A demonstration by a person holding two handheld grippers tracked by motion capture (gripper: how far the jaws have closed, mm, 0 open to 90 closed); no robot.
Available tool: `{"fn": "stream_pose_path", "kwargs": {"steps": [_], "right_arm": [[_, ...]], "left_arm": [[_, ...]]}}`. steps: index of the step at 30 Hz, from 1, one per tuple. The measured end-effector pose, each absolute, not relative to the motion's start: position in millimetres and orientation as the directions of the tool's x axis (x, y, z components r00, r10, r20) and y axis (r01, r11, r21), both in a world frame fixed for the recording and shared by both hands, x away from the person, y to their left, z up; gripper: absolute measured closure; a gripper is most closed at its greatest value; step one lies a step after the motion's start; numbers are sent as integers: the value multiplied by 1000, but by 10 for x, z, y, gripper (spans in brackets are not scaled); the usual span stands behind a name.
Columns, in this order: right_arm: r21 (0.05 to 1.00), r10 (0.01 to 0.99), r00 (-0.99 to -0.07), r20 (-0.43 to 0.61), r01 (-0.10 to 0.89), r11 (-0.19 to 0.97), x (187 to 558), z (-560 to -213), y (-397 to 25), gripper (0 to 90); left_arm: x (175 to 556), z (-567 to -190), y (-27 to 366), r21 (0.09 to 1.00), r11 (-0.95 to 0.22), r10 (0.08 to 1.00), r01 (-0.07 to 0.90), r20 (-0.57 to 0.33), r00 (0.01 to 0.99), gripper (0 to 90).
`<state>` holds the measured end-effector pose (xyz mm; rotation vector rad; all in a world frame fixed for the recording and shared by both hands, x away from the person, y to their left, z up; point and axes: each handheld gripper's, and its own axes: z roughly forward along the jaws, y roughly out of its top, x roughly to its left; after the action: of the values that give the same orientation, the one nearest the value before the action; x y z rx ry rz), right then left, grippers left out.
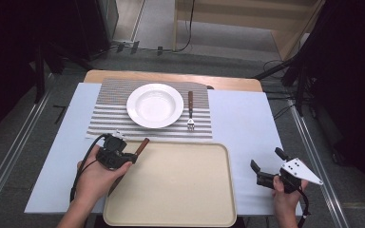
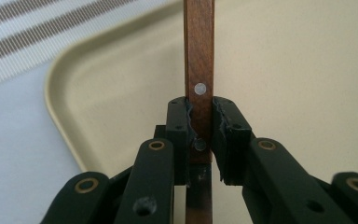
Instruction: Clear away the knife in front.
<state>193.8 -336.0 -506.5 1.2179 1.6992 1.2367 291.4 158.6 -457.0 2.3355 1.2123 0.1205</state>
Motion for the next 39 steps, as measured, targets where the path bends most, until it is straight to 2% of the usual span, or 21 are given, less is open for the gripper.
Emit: {"fn": "stream_pose_path", "kwargs": {"steps": [11, 16, 17, 19, 23, 24, 26, 29, 30, 31, 34, 39], "right_arm": [[952, 949, -314, -13, 286, 107, 1945, -5068, -3358, 0], [950, 951, -309, -16, 291, 110, 1947, -5073, -3357, 0], [950, 951, -309, -16, 291, 110, 1947, -5073, -3357, 0], [950, 951, -310, -18, 291, 112, 1947, -5075, -3357, 0], [950, 951, -308, -21, 290, 115, 1936, -5069, -3354, 0], [950, 952, -306, -26, 289, 119, 1933, -5070, -3360, 0], [949, 952, -304, -24, 292, 118, 1935, -5075, -3365, 0], [949, 953, -302, -25, 293, 118, 1938, -5081, -3372, 0], [948, 953, -301, -25, 295, 118, 1938, -5082, -3372, 0], [948, 953, -301, -24, 297, 118, 1938, -5083, -3370, 0], [946, 952, -305, -30, 300, 125, 1931, -5087, -3357, 0], [943, 952, -304, -36, 305, 132, 1935, -5104, -3357, 0]], "left_arm": [[2783, -4790, 1606, 475, -432, 803, 767, -185, 567, 762], [2701, -4840, 1613, 535, -400, 815, 744, -163, 555, 755], [2701, -4840, 1613, 535, -400, 815, 744, -163, 555, 743], [2705, -4839, 1618, 541, -398, 809, 741, -175, 562, 651], [2702, -4795, 1675, 602, -382, 804, 701, -158, 573, 613], [2689, -4739, 1702, 650, -357, 786, 671, -180, 592, 617], [2662, -4700, 1698, 682, -350, 763, 642, -190, 618, 649], [2628, -4699, 1651, 695, -382, 744, 609, -159, 649, 823], [2616, -4718, 1627, 696, -390, 728, 604, -168, 664, 823], [2612, -4741, 1610, 696, -394, 717, 600, -176, 675, 882], [2628, -4828, 1564, 685, -416, 688, 598, -193, 699, 890], [2657, -4916, 1569, 662, -433, 701, 611, -180, 691, 892]]}}
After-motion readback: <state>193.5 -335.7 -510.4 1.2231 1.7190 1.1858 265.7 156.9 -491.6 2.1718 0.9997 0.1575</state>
